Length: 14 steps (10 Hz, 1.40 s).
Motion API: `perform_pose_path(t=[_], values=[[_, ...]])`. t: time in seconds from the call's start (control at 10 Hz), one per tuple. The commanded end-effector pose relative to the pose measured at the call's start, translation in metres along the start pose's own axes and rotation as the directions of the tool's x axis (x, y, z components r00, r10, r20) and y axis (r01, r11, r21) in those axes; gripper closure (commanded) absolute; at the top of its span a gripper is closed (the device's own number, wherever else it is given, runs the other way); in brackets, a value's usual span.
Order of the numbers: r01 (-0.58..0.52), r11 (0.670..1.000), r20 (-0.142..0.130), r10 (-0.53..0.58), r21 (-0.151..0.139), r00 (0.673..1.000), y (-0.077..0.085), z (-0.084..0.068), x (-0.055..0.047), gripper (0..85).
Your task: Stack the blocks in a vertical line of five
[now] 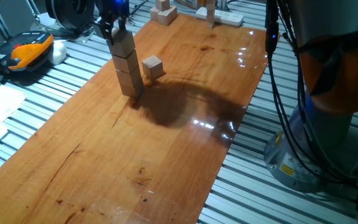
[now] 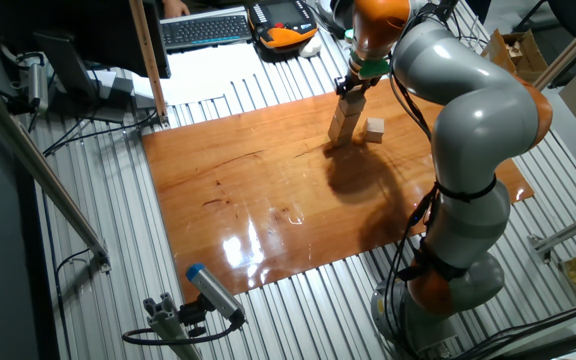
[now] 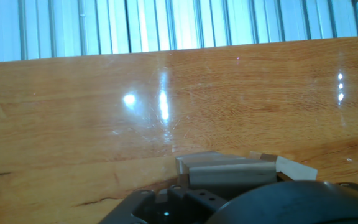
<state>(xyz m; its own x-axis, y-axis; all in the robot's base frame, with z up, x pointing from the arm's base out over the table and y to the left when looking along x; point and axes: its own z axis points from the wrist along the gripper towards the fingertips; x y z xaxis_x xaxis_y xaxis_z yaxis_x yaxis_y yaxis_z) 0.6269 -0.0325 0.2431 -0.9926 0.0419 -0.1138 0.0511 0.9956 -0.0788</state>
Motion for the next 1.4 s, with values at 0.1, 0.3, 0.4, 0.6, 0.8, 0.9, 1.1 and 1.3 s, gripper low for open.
perform_pose_path(t=[0.1,0.3,0.4,0.6,0.8,0.9,1.1,1.3], values=[[0.005,1.000,-0.002,-0.005,-0.002,1.000,0.000,0.000,0.000,34.0],[0.008,1.000,-0.002,-0.008,-0.001,1.000,0.000,-0.001,0.001,34.0],[0.001,1.000,-0.001,-0.001,0.006,1.000,0.000,0.000,0.001,17.0],[0.001,1.000,-0.002,-0.001,0.002,1.000,0.000,0.000,0.001,17.0],[-0.005,1.000,0.002,0.005,0.007,1.000,0.002,0.000,0.001,17.0],[-0.007,1.000,0.003,0.007,0.007,1.000,0.001,0.000,0.001,17.0],[-0.018,1.000,0.007,0.018,-0.002,1.000,-0.001,-0.005,0.002,17.0],[-0.022,1.000,0.009,0.022,0.003,1.000,0.000,-0.010,0.004,17.0]])
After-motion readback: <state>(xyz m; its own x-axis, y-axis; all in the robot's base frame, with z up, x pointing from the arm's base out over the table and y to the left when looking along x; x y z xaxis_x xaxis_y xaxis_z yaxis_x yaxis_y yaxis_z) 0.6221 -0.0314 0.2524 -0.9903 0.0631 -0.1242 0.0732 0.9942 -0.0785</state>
